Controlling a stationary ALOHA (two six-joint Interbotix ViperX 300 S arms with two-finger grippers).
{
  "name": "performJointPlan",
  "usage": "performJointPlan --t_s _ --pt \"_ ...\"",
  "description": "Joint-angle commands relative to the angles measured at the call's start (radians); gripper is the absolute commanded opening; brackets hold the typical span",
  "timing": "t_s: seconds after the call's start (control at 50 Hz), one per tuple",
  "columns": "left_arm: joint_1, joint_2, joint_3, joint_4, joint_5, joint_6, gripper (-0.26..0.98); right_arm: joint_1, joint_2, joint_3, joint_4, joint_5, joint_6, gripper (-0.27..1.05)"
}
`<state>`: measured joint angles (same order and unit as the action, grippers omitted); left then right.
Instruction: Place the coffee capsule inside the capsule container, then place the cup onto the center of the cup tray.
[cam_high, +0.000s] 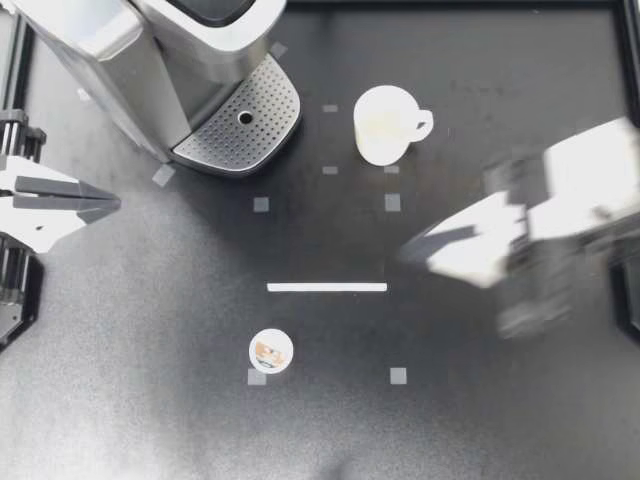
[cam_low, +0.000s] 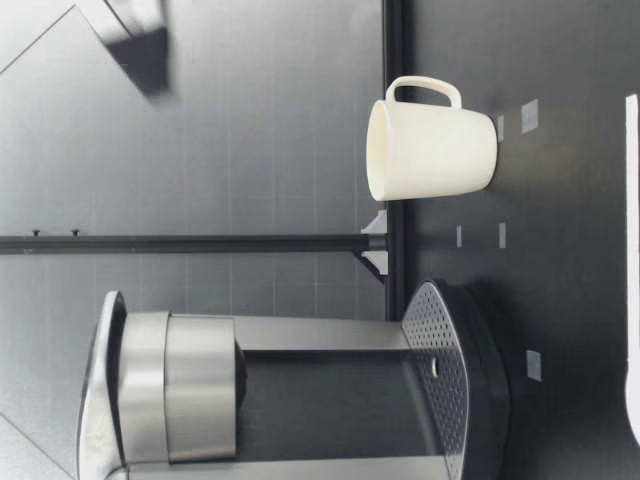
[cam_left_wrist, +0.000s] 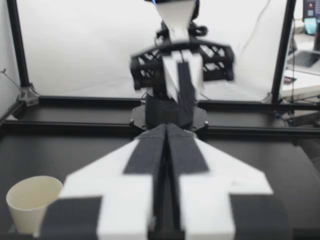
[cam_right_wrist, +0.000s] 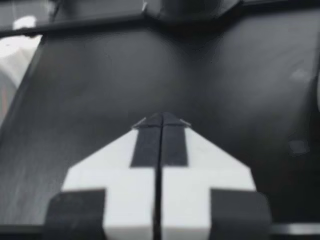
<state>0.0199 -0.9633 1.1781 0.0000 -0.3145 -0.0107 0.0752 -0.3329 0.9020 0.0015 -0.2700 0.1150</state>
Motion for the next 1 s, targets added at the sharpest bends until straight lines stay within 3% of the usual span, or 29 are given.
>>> performJointPlan --t_s 0.0,0.32,0.5,0.62,0.86,0.98 --pt "0.003 0.003 -0.012 0.002 -0.009 0.002 0.04 0.029 0.074 -0.078 0.0 0.029 0.002 0.02" --pt "0.003 0.003 0.0 0.002 -0.006 0.003 0.04 0.054 0.249 -0.272 0.0 0.316 0.002 0.12" --pt "0.002 0.003 0.011 0.002 -0.006 0.0 0.04 0.067 0.324 -0.325 0.0 0.38 0.002 0.24" --pt "0.002 0.003 0.011 0.002 -0.009 -0.002 0.04 0.069 0.357 -0.353 0.0 0.393 0.002 0.41" --pt "0.003 0.0 0.023 0.002 -0.005 -0.002 0.04 0.077 0.414 -0.383 0.012 0.402 0.025 0.87" --pt "0.002 -0.003 0.032 0.002 -0.005 -0.002 0.04 0.077 0.449 -0.407 0.018 0.428 0.049 0.94"
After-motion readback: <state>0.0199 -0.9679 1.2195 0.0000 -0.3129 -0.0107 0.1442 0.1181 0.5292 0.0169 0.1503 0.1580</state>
